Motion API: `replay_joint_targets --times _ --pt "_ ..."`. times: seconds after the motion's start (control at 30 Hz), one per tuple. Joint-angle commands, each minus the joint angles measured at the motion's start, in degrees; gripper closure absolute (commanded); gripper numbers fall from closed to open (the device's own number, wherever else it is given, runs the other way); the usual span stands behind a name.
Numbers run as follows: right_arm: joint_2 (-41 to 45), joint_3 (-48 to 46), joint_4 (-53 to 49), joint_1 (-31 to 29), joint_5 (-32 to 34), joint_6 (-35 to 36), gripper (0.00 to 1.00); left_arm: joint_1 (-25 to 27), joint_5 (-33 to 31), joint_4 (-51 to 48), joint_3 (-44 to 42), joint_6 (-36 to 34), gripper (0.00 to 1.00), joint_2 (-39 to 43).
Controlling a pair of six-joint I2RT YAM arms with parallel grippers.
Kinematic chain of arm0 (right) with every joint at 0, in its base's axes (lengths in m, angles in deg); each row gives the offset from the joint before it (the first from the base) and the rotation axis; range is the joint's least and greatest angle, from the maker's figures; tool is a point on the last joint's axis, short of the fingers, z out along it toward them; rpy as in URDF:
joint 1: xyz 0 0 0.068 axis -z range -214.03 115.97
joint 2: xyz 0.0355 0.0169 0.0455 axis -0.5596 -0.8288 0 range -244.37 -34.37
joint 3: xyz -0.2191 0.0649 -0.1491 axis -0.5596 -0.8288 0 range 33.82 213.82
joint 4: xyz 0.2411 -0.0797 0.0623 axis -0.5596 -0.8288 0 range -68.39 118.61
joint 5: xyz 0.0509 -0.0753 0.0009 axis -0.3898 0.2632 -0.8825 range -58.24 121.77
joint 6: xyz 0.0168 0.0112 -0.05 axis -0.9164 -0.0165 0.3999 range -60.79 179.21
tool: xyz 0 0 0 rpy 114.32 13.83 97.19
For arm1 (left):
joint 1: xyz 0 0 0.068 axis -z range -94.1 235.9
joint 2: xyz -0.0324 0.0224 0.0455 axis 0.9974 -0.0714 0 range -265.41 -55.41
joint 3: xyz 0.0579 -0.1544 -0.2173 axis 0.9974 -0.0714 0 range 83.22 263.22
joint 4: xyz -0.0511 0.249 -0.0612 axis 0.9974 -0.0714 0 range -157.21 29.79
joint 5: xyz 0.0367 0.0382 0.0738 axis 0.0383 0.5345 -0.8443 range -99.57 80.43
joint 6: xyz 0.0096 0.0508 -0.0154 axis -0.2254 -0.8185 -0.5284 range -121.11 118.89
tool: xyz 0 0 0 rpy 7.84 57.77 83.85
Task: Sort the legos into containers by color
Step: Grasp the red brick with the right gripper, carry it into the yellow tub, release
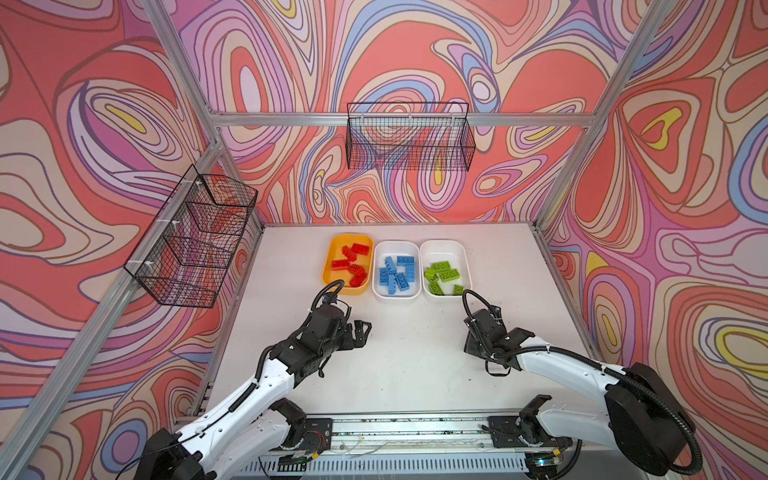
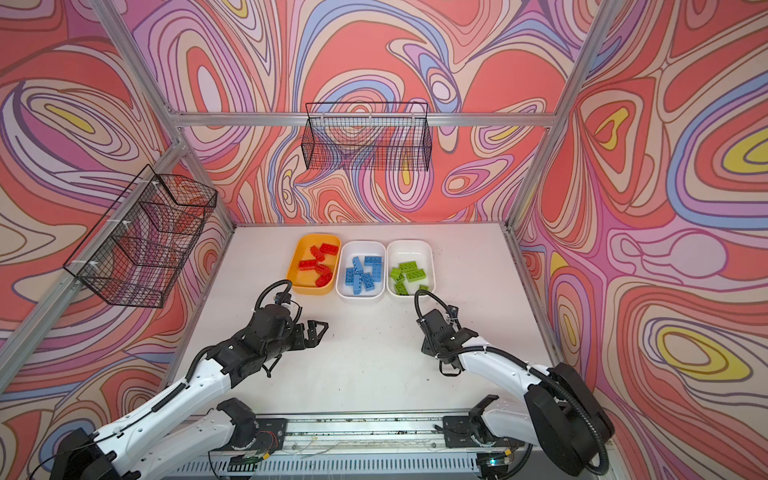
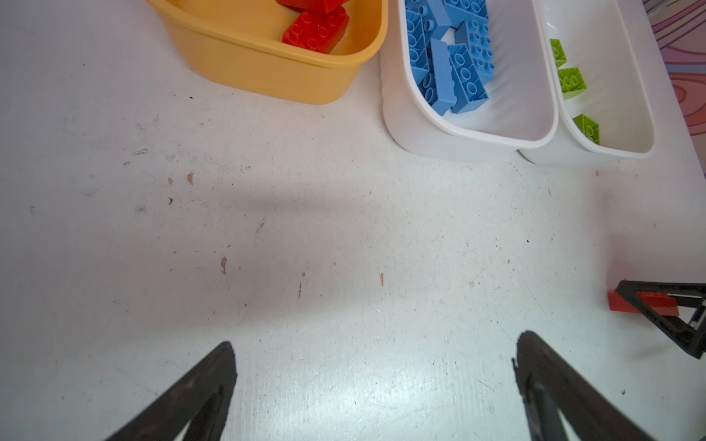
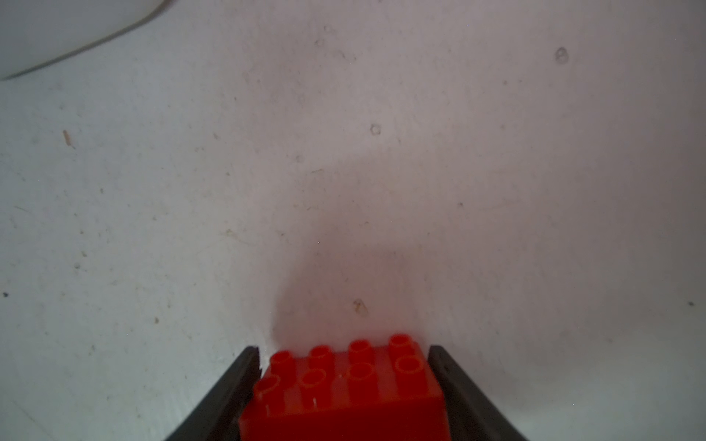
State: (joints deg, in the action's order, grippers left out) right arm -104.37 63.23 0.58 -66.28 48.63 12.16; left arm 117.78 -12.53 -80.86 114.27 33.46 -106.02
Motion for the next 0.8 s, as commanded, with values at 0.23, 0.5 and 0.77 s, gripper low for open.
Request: replay_joint_targets --times 0.23,0.5,0.77 --pt "-2.6 9.6 -0.1 -6.2 -1.6 0.7 0.54 0.1 -1.4 -5.6 -0.5 2.1 0.0 2.0" --pt "-17.8 30.8 7.7 -10.3 -7.9 9.1 0.55 0.1 -4.2 -9.8 -0.9 4.1 0.0 3.9" --pt "-41.9 58.7 11.1 -10.3 -16.4 21.6 0.57 0.0 -7.7 -12.4 -0.3 4.9 0.0 6.1"
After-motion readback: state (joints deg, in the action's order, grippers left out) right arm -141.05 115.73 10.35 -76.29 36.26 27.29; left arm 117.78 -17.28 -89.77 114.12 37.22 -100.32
